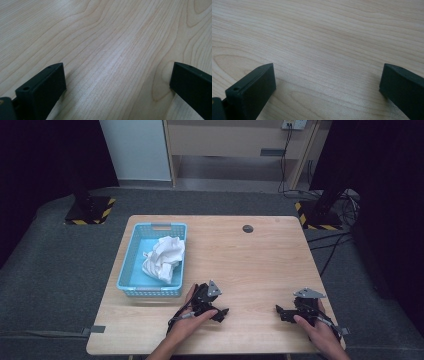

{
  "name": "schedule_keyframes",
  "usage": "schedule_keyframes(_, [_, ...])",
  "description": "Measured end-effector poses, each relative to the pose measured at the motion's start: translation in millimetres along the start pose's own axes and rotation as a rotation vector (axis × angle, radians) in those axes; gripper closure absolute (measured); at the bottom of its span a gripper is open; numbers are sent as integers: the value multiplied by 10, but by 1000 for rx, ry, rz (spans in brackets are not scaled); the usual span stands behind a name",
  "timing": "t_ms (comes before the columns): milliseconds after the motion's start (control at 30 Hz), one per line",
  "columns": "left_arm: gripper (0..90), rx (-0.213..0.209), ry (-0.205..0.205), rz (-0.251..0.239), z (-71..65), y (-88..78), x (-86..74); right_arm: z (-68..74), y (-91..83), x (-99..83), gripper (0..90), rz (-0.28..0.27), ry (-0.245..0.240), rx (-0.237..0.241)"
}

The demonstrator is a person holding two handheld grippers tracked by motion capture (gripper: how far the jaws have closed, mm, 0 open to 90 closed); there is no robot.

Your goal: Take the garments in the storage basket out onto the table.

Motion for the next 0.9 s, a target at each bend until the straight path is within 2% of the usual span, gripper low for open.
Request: schedule_keyframes(900, [6,6,0,-6,11,-8,2,5,-16,-10,3,-1,14,-21])
Point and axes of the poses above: each handheld gripper's, and its own axes: y roughly forward along the jaws, x roughly out of its top, z roughly to its left, the point moved 10 cm from there along y, roughly forward along the jaws, and after that the axes turned 12 degrees about -z, right-handed, at the moved point
